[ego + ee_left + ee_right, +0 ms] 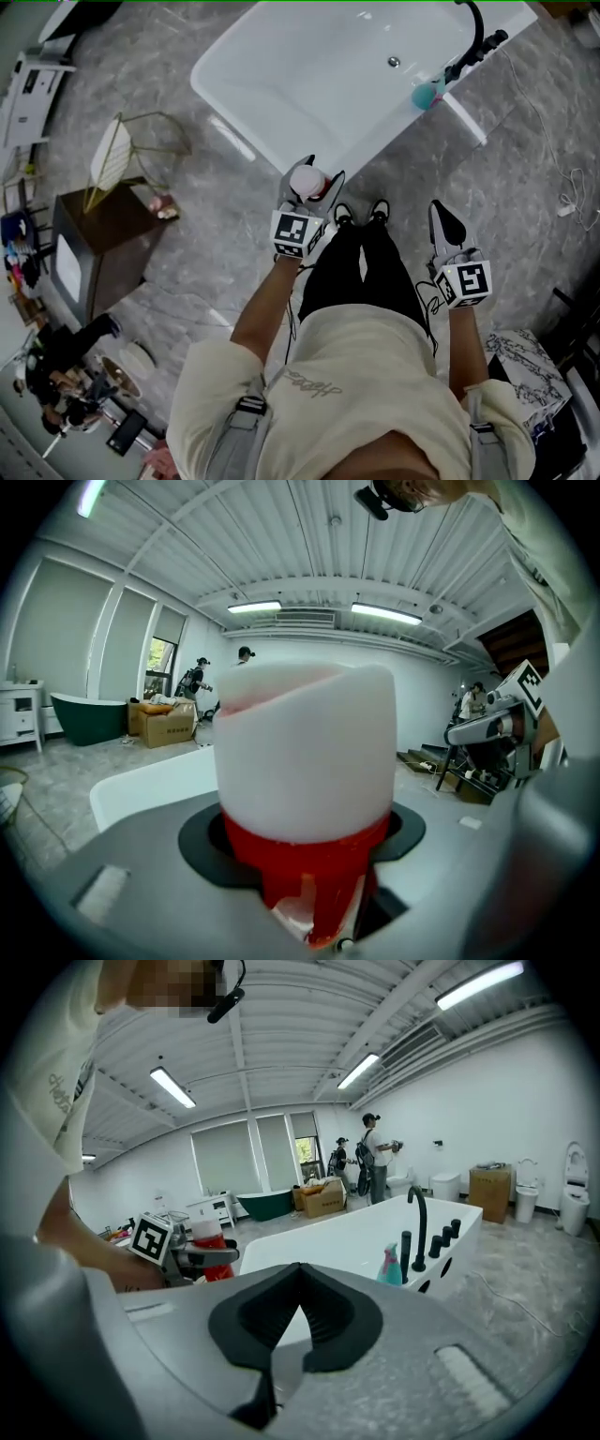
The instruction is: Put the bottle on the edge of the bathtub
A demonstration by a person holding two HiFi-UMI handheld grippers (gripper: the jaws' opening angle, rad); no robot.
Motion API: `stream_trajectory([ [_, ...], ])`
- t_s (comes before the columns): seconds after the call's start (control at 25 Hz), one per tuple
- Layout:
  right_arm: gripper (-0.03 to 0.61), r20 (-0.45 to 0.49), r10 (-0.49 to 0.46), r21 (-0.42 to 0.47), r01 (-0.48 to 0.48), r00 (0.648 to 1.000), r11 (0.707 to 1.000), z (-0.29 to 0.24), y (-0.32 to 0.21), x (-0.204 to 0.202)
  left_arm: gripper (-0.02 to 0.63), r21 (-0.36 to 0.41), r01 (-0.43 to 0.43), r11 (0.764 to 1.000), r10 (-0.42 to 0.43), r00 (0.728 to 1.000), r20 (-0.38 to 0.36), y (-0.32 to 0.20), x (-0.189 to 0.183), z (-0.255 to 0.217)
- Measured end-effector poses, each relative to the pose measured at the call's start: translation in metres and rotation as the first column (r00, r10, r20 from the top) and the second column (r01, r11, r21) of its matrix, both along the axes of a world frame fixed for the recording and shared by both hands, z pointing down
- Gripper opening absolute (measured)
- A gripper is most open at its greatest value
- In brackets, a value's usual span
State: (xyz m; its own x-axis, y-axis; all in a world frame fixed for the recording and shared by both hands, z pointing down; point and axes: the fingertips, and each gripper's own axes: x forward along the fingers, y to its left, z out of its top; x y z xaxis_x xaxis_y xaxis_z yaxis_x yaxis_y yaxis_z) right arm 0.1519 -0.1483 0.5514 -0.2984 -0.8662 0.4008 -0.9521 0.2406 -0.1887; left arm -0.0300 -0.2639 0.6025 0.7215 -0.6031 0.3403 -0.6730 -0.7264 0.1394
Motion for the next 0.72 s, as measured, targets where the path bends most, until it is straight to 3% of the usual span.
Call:
stream_trajectory([
  [0.16,0.000,0.022,-0.024,-0.041,0.025,0.999,0.999,0.041,-0.005,0.005,0.299,0.000,0.030,1.000,-0.030,0.999,0.013,-0.017,0.011,0.044],
  [0.4,0.000,0.086,0.013,-0.133,-0.001,0.996,0.991,0.093,0.020,0.015,0.299,-0.043,0.080,0.996,-0.078,0.995,0.059,-0.024,0.023,0.099],
  [0.72,0.000,0.101,-0.012,-0.183,0.031,0.995,0.983,0.123,0.035,0.016,0.302,-0.043,0.044,0.998,-0.039,0.994,0.100,-0.023,0.038,0.123],
])
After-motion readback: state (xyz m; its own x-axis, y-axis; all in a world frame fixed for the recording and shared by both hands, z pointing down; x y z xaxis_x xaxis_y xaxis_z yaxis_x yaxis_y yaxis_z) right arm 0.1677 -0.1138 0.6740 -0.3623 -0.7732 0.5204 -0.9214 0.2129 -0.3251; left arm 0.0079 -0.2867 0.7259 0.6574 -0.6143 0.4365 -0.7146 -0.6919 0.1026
